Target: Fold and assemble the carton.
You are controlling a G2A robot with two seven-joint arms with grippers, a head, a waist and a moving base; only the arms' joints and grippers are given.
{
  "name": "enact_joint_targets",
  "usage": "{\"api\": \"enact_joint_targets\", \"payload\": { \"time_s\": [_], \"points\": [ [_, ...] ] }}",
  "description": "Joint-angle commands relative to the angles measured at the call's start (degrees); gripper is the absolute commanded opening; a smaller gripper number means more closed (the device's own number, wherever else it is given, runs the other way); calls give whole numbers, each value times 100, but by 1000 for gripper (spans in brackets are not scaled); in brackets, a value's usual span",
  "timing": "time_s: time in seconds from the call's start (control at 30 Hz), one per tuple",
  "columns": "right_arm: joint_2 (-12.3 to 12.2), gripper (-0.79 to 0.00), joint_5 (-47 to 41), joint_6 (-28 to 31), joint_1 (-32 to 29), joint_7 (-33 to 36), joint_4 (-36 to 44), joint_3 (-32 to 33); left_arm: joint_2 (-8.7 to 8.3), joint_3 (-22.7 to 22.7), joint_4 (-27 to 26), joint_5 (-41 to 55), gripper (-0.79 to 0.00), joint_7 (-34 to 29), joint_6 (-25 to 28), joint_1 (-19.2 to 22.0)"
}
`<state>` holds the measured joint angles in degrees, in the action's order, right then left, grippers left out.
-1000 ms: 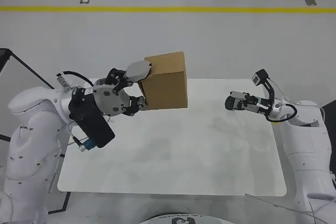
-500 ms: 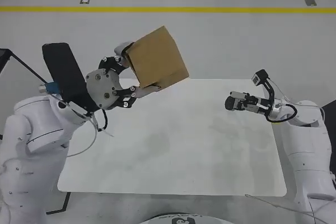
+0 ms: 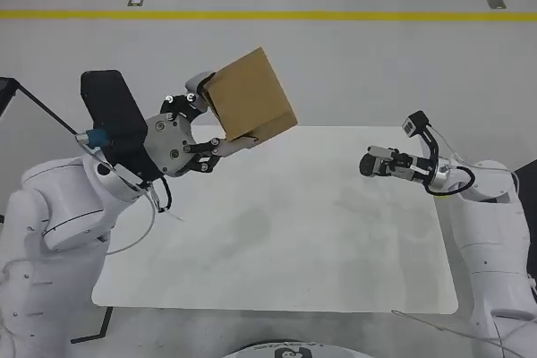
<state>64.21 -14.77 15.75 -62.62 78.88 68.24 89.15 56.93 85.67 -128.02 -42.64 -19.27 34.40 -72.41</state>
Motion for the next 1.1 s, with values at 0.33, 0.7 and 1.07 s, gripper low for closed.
{"api": "enact_joint_targets", "payload": {
  "time_s": [0.33,0.7,1.07],
  "points": [
    [0,0,0,0,0,0,0,0,-45,408,-169,-725,-785,-186,-117,-1007],
    [0,0,0,0,0,0,0,0,-43,395,-185,-796,-785,-151,-147,-1059],
    [0,0,0,0,0,0,0,0,-33,-121,-163,-1406,-785,-176,-50,-1407]
  ]
}}
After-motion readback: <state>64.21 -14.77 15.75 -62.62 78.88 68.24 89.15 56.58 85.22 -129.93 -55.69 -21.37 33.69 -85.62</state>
